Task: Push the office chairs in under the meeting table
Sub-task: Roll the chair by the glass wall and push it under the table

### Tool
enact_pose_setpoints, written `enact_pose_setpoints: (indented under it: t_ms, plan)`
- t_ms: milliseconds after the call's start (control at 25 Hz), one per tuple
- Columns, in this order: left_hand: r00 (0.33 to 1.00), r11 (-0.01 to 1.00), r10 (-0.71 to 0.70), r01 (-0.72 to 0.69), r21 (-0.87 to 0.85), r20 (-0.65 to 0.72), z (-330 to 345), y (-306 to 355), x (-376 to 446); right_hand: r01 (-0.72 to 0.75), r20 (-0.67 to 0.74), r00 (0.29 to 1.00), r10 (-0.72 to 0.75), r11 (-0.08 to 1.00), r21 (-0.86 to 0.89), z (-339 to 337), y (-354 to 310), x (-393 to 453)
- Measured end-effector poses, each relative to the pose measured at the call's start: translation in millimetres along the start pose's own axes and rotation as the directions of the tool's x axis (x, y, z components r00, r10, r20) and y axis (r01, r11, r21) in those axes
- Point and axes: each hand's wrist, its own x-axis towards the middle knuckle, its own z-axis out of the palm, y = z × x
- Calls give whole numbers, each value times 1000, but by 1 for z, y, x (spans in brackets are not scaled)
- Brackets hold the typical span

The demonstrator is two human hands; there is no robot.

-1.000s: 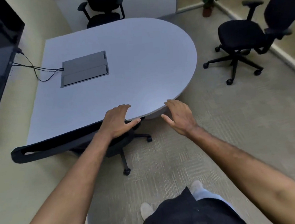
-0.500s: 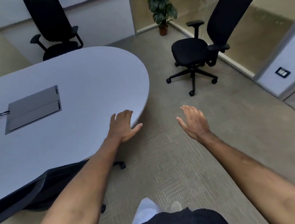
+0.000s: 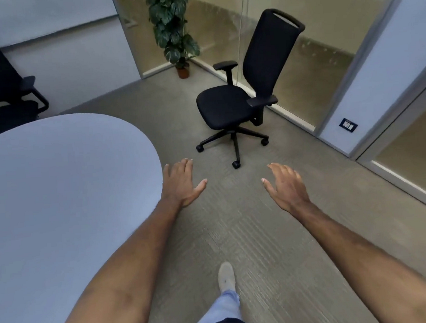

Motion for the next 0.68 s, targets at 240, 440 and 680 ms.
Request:
enact_pose_setpoints:
  t_ms: [240, 440, 680]
  plan:
    - [999, 998, 54, -54, 20, 2, -6, 28, 169, -73, -31, 997, 73, 997, -18, -21, 51, 132]
    - [994, 994, 107, -107, -3, 21, -7, 69, 291, -123, -76, 990, 122, 992, -12, -39, 106, 224]
    - [992, 992, 125, -125, 9, 10, 10, 134, 441, -134, -113, 984, 137, 990, 32, -49, 202, 352]
